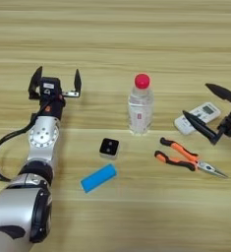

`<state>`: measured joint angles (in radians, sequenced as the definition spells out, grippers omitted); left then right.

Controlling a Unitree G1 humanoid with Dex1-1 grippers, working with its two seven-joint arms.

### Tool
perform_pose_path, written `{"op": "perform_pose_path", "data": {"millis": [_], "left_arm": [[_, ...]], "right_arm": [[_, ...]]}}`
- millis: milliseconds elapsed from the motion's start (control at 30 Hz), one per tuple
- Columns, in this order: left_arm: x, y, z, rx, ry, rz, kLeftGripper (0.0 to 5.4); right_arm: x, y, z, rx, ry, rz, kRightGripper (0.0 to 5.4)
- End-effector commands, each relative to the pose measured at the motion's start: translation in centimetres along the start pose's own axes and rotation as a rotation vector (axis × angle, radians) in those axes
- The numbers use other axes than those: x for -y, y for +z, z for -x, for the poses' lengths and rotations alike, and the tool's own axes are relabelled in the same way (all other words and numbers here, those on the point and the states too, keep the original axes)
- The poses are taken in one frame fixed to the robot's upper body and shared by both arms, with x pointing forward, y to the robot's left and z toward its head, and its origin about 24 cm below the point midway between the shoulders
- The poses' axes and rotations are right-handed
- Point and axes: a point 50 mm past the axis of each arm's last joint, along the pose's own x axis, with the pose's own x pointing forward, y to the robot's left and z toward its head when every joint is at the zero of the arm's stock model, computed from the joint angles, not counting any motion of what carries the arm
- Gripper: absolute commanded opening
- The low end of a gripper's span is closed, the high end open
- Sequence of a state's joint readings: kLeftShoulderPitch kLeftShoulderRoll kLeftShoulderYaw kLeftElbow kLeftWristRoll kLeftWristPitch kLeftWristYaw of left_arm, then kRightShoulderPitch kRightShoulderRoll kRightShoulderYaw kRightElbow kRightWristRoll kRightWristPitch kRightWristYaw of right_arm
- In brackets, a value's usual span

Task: Move the objects on the table

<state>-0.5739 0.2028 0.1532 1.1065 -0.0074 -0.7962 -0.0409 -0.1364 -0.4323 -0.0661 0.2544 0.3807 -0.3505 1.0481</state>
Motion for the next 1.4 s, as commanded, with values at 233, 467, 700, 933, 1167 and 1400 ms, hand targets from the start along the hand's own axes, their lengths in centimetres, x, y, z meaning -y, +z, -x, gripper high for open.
{"op": "perform_pose_path", "data": {"millis": [233, 467, 700, 933, 1167, 1400], "left_arm": [[0.3, 0.3, -0.4, 0.005, 0.0, 0.002, 5.4], [0.3, 0.3, -0.4, 0.008, -0.002, 0.001, 5.4], [0.5, 0.3, -0.4, 0.01, -0.004, 0.001, 5.4], [0.6, 0.3, -0.4, 0.011, -0.004, 0.0, 5.4], [0.7, 0.3, -0.4, 0.013, -0.005, 0.0, 5.4], [0.7, 0.3, -0.5, 0.011, -0.005, 0.0, 5.4]], "right_arm": [[-3.2, -1.9, 2.2, -0.262, 0.29, -0.038, 5.39], [-3.8, -3.3, 2.6, -0.373, 0.332, -0.01, 5.39], [-4.2, -4.4, 2.8, -0.443, 0.348, 0.021, 5.39], [-4.7, -5.1, 2.9, -0.476, 0.368, 0.0, 4.84], [-4.9, -5.7, 3.2, -0.51, 0.382, -0.042, 4.2], [-4.6, -6.6, 3.5, -0.587, 0.342, -0.097, 3.46]]}}
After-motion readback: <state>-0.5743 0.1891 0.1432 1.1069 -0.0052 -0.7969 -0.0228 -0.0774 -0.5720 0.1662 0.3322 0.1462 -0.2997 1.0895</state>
